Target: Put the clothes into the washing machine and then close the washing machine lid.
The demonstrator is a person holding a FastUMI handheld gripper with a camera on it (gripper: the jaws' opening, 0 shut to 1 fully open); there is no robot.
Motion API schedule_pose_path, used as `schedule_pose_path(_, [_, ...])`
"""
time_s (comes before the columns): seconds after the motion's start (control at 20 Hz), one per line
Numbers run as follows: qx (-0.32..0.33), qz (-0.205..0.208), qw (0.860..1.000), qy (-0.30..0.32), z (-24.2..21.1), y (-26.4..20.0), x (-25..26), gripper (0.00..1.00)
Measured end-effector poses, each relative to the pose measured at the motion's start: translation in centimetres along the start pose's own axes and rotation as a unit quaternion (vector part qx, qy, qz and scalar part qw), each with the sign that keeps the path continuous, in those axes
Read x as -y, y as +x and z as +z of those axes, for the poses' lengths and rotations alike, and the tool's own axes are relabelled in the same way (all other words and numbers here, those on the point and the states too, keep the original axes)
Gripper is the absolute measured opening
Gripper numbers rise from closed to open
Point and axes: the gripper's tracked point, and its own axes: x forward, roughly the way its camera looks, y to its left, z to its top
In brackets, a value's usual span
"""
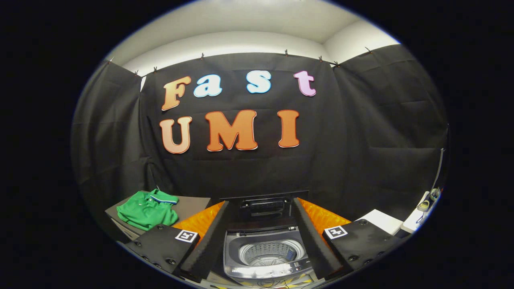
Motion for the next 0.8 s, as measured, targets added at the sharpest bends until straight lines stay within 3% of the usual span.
schedule_pose_path(0.8, [-0.036, 0.179, 0.983, -0.017, -1.3, 2.2, -22.5, 0.99])
